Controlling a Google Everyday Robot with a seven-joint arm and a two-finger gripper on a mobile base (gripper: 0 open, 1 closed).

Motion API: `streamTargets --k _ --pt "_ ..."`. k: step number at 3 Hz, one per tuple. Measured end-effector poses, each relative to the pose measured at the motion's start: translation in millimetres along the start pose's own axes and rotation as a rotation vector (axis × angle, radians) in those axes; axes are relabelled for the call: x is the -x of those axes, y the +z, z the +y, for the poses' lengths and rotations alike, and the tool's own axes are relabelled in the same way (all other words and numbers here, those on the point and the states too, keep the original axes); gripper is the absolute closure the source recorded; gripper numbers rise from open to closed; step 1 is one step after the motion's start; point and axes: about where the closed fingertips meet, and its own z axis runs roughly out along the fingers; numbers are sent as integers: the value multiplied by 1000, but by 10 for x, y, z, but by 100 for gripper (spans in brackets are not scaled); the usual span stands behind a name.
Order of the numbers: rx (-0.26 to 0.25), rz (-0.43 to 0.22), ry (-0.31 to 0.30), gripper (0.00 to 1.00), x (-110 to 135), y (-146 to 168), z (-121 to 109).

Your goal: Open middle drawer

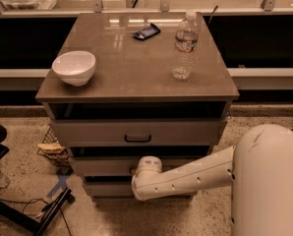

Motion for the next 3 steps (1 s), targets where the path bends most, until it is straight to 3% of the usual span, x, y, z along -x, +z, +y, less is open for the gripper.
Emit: streamTargets --k 1,3 --pt "8 -42 10 100 -32 -8 216" --pt "9 -45 14 100 -42 -8 252"
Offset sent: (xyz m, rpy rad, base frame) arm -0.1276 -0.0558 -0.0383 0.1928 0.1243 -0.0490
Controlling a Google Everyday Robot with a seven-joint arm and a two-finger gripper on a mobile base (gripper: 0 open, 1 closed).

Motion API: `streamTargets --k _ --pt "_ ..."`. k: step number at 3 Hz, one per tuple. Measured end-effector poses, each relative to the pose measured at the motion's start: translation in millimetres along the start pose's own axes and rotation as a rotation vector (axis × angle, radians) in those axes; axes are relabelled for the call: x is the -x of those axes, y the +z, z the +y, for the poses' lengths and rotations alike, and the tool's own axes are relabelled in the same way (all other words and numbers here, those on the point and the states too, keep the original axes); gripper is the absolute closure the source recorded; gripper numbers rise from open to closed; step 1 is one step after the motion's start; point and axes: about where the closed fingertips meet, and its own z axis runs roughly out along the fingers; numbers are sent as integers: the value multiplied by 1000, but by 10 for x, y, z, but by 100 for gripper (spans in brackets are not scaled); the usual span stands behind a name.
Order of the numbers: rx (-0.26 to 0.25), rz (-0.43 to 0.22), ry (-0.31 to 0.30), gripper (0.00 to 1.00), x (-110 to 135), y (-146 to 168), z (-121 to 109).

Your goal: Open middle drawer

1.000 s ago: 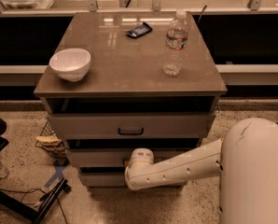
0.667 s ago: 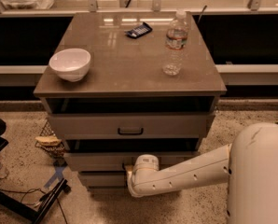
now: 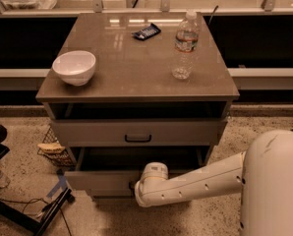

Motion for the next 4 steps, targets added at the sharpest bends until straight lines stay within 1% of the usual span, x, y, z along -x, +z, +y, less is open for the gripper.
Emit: streamTargets --k 2,3,4 --pt "0 0 3 100 -12 -10 30" --pt "-3 -1 23 100 -108 -110 226" --pt "-3 -1 25 100 -113 -113 223"
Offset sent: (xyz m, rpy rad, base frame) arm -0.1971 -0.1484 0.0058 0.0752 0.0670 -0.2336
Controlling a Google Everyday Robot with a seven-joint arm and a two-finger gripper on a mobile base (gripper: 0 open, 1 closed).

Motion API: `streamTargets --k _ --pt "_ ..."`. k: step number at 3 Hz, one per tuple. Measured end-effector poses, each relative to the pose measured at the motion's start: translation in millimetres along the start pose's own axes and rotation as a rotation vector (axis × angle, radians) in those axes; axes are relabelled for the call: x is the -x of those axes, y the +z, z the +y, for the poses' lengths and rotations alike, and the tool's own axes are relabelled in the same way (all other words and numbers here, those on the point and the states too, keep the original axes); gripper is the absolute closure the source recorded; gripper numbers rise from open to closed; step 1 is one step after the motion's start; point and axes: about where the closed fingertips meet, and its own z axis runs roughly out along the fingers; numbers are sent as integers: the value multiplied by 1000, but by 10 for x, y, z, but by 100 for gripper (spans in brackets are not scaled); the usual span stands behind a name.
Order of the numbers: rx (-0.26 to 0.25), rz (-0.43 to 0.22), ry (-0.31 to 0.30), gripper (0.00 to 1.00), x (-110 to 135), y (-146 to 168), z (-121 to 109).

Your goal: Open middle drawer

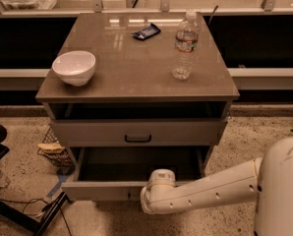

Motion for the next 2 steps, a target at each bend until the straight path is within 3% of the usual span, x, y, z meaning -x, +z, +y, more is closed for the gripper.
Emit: streamTargets --k 1,2 --pt "-7 -3 20 100 -93 -83 147" --pt "-7 -4 20 100 -65 -74 133"
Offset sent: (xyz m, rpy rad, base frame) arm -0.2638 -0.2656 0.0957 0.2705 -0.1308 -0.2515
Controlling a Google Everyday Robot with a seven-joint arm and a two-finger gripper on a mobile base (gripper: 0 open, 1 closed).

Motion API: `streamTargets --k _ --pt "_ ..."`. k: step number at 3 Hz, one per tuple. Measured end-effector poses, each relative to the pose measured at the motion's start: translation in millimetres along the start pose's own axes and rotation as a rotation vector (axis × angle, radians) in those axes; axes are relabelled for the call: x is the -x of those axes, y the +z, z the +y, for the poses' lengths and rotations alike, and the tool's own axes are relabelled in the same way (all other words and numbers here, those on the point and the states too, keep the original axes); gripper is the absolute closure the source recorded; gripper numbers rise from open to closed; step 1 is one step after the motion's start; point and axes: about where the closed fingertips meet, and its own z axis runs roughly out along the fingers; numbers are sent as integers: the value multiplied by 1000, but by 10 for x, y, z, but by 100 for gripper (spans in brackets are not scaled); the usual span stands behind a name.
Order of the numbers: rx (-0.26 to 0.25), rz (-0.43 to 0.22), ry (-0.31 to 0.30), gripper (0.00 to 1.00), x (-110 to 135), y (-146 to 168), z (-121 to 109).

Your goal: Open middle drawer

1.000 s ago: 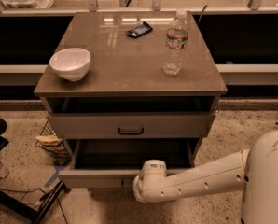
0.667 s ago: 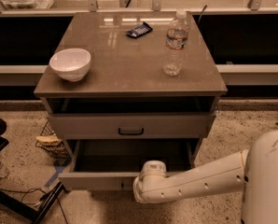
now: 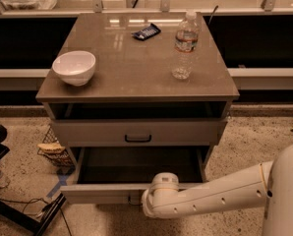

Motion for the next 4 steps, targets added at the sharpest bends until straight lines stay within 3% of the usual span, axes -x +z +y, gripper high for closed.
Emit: streamTargets --k 4 --pt "0 0 0 100 6 -1 2"
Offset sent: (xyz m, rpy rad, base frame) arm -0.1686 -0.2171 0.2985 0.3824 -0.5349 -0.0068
